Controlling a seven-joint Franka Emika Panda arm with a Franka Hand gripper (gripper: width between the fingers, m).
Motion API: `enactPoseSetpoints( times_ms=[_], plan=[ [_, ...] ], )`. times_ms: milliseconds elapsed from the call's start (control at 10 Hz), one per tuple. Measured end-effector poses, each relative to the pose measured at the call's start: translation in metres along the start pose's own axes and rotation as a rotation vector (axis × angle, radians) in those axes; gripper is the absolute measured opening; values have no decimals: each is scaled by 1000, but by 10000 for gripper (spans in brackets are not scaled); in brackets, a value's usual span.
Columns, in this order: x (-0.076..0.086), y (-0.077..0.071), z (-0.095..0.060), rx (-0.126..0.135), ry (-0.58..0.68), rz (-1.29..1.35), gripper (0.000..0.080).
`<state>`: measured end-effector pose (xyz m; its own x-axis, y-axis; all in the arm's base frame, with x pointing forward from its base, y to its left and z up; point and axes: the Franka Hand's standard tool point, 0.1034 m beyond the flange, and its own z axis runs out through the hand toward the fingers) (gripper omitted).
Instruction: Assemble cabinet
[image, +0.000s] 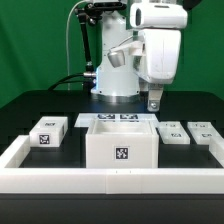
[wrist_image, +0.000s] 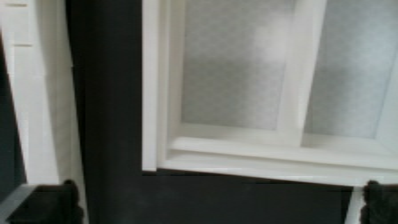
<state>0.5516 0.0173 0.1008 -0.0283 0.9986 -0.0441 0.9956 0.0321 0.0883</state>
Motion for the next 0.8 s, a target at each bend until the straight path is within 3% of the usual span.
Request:
enactPoseSetpoints(
  times_ms=[400,500,800],
  plan=[
    [0,-2,1,3,0,0,798],
    [0,-24,8,-6,9,4,798],
    [-1,-55,11,14,10,5,798]
  ],
)
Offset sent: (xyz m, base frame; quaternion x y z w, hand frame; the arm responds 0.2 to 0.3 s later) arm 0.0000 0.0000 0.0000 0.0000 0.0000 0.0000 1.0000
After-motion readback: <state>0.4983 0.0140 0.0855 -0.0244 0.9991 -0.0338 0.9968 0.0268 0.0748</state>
